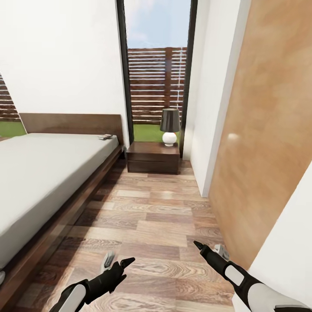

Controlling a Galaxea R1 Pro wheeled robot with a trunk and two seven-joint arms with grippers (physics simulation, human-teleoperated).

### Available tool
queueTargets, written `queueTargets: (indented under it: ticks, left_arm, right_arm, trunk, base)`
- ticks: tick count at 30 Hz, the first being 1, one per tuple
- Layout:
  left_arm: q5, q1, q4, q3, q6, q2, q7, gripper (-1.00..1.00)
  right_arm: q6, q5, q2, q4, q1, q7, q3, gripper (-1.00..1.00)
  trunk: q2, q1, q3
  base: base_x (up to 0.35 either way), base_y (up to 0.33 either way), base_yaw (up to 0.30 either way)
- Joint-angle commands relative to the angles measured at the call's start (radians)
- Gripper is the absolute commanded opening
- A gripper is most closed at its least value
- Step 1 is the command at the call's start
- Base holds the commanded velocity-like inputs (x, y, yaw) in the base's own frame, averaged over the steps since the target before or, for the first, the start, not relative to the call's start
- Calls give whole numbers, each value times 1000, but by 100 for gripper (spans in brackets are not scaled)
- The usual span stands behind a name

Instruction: In the bedroom, move the book from the bed onto either nightstand, and place the two sandals side by side next to the bed.

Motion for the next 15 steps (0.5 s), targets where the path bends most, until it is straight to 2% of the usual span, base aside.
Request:
queueTargets:
  ticks: [1,15]
  left_arm:
    - [5,-1,0,-2,3,1,0,100]
    - [5,-1,0,-2,3,2,0,100]
  right_arm:
    - [6,-10,0,0,0,2,4,100]
    - [6,-11,0,0,0,2,2,100]
  trunk:
    - [0,0,-1]
    - [0,0,-1]
  base:
    - [89,0,0]
    - [89,0,0]
